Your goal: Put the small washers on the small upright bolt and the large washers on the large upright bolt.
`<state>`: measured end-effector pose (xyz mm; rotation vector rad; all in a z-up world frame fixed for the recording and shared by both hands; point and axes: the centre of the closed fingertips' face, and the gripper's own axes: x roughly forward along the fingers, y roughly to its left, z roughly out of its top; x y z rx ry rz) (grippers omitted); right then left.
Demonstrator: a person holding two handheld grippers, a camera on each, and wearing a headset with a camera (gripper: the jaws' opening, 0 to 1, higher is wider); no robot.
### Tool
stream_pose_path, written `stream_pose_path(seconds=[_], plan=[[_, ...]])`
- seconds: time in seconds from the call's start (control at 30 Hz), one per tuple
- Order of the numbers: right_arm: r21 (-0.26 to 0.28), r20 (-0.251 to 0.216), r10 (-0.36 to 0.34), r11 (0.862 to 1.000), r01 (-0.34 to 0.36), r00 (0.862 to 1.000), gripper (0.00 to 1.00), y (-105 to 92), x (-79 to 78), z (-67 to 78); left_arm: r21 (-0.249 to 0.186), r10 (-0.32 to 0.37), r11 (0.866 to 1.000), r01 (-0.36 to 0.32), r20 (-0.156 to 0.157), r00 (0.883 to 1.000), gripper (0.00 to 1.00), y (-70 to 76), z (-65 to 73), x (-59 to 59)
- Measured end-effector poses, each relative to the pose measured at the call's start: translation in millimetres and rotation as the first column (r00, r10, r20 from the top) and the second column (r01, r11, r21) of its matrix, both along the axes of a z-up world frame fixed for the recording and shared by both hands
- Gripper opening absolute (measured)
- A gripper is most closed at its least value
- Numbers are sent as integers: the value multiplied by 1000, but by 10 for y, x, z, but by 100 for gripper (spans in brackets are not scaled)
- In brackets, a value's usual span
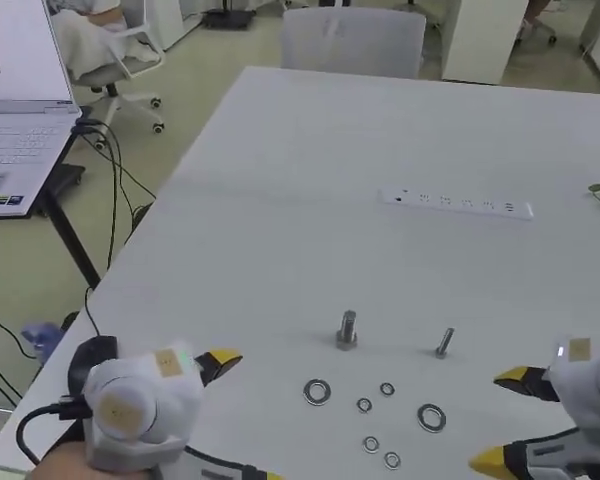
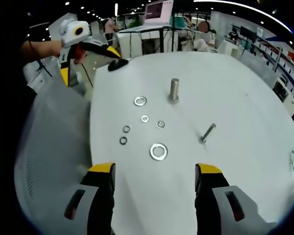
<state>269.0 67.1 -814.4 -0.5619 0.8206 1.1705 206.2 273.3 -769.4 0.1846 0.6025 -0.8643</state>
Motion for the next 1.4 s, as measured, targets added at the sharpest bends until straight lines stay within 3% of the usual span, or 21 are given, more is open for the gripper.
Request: stream_pose_path(seconds=[0.5, 0.77, 1.2, 1.4], plan=[[-107, -39, 138, 984, -141, 990, 53, 241, 85, -193, 27, -61, 998, 61, -2, 998, 97, 18, -71, 44], [-189, -50, 217, 956, -223, 975, 48, 270, 102, -370, 67, -96, 993, 95, 12, 995, 97, 49, -107, 67], [-281, -52, 308, 908, -310, 950, 42, 321, 122, -561, 74, -103, 992, 101, 21, 994, 96, 83, -119, 112], [-286, -51, 311, 906, -312, 949, 39, 340, 143, -583, 85, -111, 990, 109, 19, 994, 96, 63, -155, 117]])
